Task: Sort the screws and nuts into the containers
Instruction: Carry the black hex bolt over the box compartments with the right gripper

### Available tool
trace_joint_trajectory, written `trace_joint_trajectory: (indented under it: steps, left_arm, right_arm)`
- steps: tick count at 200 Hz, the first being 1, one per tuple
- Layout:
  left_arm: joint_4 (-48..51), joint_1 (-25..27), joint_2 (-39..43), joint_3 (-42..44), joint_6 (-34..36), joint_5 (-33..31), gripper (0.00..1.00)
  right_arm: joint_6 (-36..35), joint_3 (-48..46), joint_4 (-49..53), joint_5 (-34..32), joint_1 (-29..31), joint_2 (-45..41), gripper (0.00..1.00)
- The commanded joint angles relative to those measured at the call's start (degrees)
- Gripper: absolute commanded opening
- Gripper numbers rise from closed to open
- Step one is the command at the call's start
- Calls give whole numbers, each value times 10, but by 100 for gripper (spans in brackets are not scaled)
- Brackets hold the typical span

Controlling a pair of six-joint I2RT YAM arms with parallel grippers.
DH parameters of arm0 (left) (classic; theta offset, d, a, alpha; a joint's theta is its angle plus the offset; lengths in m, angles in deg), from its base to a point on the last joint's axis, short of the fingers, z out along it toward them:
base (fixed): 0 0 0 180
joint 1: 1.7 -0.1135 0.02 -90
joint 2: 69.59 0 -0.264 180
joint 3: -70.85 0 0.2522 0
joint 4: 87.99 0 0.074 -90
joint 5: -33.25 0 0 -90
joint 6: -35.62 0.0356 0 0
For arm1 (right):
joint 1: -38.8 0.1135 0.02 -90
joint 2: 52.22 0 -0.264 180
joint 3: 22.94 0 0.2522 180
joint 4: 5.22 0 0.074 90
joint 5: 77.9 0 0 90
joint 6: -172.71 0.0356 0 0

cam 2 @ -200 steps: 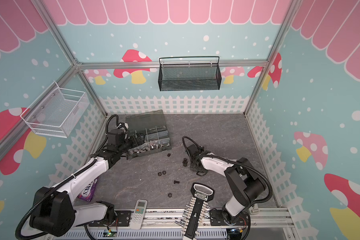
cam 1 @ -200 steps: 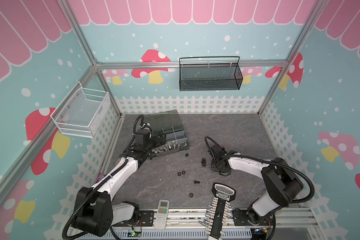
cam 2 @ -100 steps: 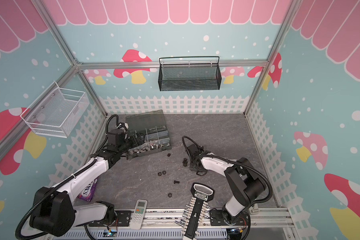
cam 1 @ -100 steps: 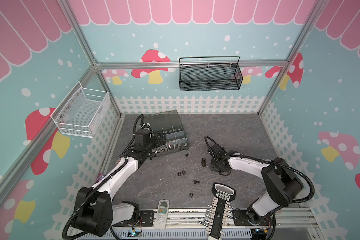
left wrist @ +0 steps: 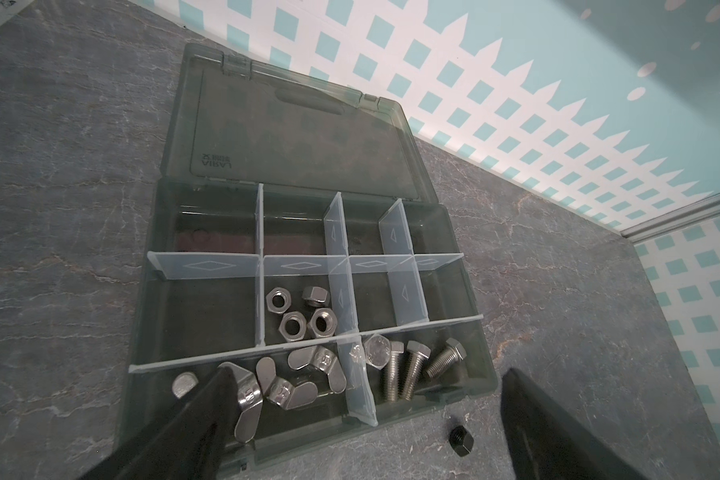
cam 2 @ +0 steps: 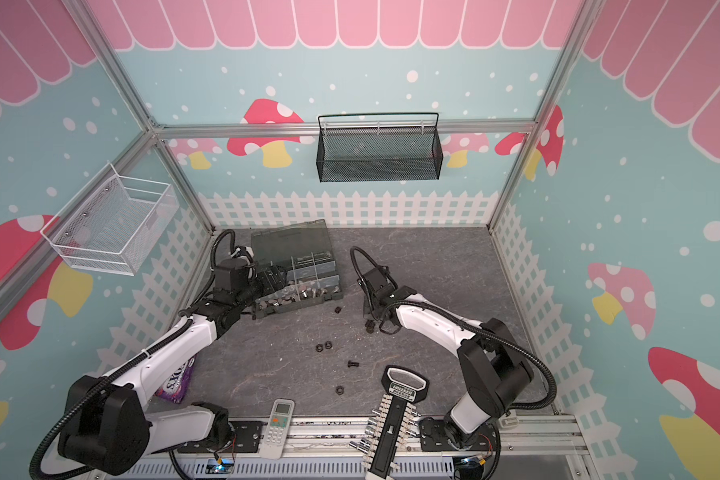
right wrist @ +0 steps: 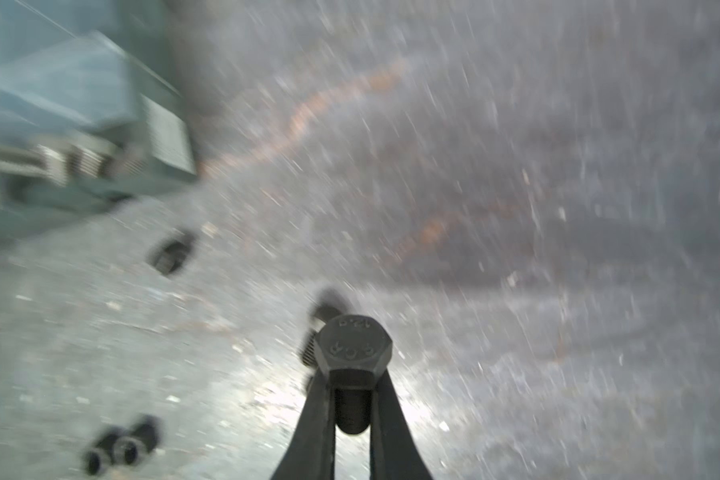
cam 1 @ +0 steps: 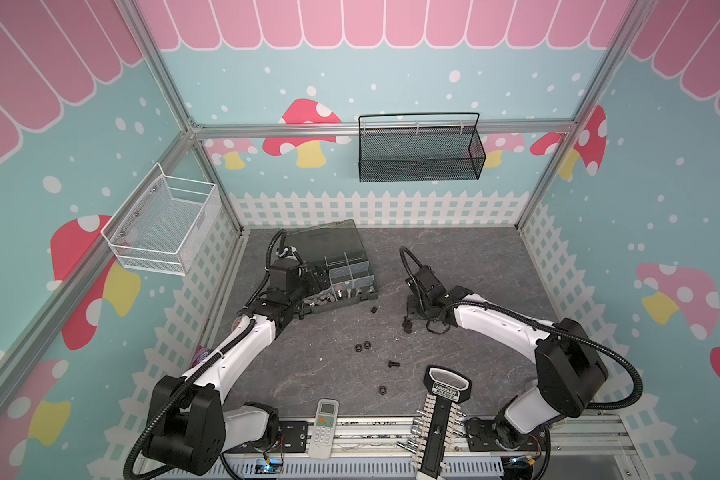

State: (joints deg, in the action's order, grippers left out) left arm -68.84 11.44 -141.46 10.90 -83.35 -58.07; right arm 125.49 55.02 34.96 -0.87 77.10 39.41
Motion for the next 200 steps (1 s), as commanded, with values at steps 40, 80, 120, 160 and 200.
trace_joint_trajectory:
  steps: [40,80,120,160,200]
  left_arm:
    - [8,-3,24,22,-20,-24,100]
    - [-2,-3,36,37,-29,-34,100]
    - [-2,-3,51,48,-38,-48,100]
    - [-6,-3,66,59,-50,-62,100]
    - [-5,-2,64,56,-51,-56,100]
  right_arm:
    - [-117,169,-30,13,22,119,0]
    - [-171,301,-29,35,38,218,0]
    - [-202,419,-28,72,46,308,0]
    - [-233,532,-23,99,54,397,0]
    - [-247,608,-10,113,56,461,0]
